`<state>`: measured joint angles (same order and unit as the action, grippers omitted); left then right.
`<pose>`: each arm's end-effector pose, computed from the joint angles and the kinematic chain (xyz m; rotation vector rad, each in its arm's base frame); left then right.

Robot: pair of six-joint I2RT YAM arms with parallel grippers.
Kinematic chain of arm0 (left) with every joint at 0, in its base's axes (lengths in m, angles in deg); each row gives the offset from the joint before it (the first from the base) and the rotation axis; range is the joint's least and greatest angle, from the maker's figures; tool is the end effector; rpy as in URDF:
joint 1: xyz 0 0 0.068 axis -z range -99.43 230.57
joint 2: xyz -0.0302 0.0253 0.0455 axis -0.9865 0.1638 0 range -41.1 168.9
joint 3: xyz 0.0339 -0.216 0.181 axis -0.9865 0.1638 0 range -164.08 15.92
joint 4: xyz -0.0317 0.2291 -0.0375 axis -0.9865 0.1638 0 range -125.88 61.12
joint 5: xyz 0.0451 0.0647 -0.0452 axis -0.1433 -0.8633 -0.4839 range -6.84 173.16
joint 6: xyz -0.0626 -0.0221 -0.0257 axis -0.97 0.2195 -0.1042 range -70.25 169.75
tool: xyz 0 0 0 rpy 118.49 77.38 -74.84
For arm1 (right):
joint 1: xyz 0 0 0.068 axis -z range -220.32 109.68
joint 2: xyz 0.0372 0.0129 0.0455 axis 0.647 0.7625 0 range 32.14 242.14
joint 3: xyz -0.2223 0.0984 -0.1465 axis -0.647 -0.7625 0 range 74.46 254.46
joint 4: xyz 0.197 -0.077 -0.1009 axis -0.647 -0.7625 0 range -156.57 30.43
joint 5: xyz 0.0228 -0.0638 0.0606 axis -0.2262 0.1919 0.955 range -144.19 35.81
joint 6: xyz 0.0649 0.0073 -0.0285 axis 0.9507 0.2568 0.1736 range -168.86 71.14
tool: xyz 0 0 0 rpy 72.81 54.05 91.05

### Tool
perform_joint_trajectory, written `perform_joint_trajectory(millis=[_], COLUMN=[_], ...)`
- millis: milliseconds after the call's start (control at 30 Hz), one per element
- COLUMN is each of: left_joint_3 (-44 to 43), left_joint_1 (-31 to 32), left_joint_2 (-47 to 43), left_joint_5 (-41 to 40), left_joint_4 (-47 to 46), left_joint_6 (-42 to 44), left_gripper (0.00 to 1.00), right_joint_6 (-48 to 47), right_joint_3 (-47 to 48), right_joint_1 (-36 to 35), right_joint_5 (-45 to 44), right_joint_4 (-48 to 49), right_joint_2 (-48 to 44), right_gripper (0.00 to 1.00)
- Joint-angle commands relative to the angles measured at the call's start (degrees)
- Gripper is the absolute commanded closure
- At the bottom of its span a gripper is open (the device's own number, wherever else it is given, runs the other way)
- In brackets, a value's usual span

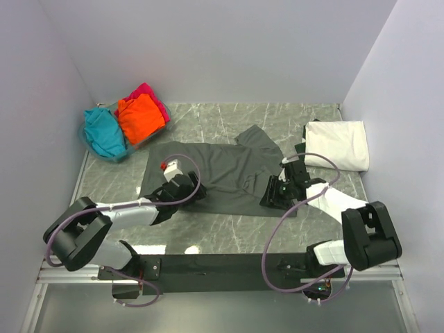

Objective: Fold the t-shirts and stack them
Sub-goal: Fold the tshirt

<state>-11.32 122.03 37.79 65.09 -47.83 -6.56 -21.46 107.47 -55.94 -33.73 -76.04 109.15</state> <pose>0.1976 -0.1503 0.1688 -0.4635 2.2383 -0.5680 0.2050 0.0786 0.1629 0.1492 2.7021 0.7149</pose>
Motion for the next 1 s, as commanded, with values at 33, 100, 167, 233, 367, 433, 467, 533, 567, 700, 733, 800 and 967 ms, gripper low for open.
perform_joint_trajectory(millis=[33, 100, 167, 233, 367, 433, 467, 533, 567, 700, 733, 800, 967], left_joint_3=[2.0, 1.7, 1.8, 2.7, 3.9, 2.8, 1.9, -1.5, -2.5, -4.7, -4.6, -3.6, -0.8], left_joint_1=[3.5, 4.7, 5.4, 6.6, 8.1, 8.4, 8.4, 8.4, 8.3, 6.5, 5.6, 3.4, 2.1], left_joint_2=[-1.2, -2.1, -4.2, -6.8, -11.6, -15.1, -16.4, -19.5, -20.3, -21.4, -20.5, -19.2, -14.8], left_joint_5=[-0.3, -1.1, -2.1, -2.2, -2.7, -4.6, -5.7, -8.9, -9.9, -12.3, -11.3, -10.2, -6.1], left_joint_4=[11.8, 16.7, 19.1, 21.0, 25.7, 29.6, 31.1, 34.4, 35.0, 32.4, 31.6, 28.7, 21.4], left_joint_6=[-6.6, -8.0, -10.2, -12.4, -15.5, -15.2, -14.7, -12.8, -12.1, -8.6, -7.3, -6.4, -4.2], left_gripper=[0.16, 0.15, 0.15, 0.15, 0.15, 0.15, 0.14, 0.13, 0.13, 0.1, 0.1, 0.1, 0.1], right_joint_6=[1.3, 1.5, 1.5, 1.5, 2.1, 2.0, 2.0, 1.3, 1.2, -0.1, -0.2, -0.5, -2.0], right_joint_3=[-2.5, -2.7, -2.9, -3.5, -5.2, -4.2, -3.3, 0.2, 1.4, 6.6, 7.1, 8.1, 9.2], right_joint_1=[-0.4, -0.4, -0.4, -0.3, -0.4, -0.4, -0.4, -0.4, -0.4, -0.4, -0.4, -0.4, -0.2], right_joint_5=[0.4, 0.6, 0.1, 0.7, 3.2, 2.9, 2.4, 1.8, 1.5, 0.4, 0.4, 1.1, 3.0], right_joint_4=[-6.5, -8.1, -10.6, -12.0, -12.2, -13.1, -13.7, -14.7, -14.6, -12.0, -10.3, -8.2, -1.6], right_joint_2=[-4.7, -6.2, -8.5, -10.4, -12.8, -14.5, -15.1, -16.4, -16.7, -14.6, -12.6, -10.1, -0.7], right_gripper=[0.48, 0.48, 0.47, 0.45, 0.45, 0.45, 0.45, 0.44, 0.44, 0.43, 0.42, 0.42, 0.42])
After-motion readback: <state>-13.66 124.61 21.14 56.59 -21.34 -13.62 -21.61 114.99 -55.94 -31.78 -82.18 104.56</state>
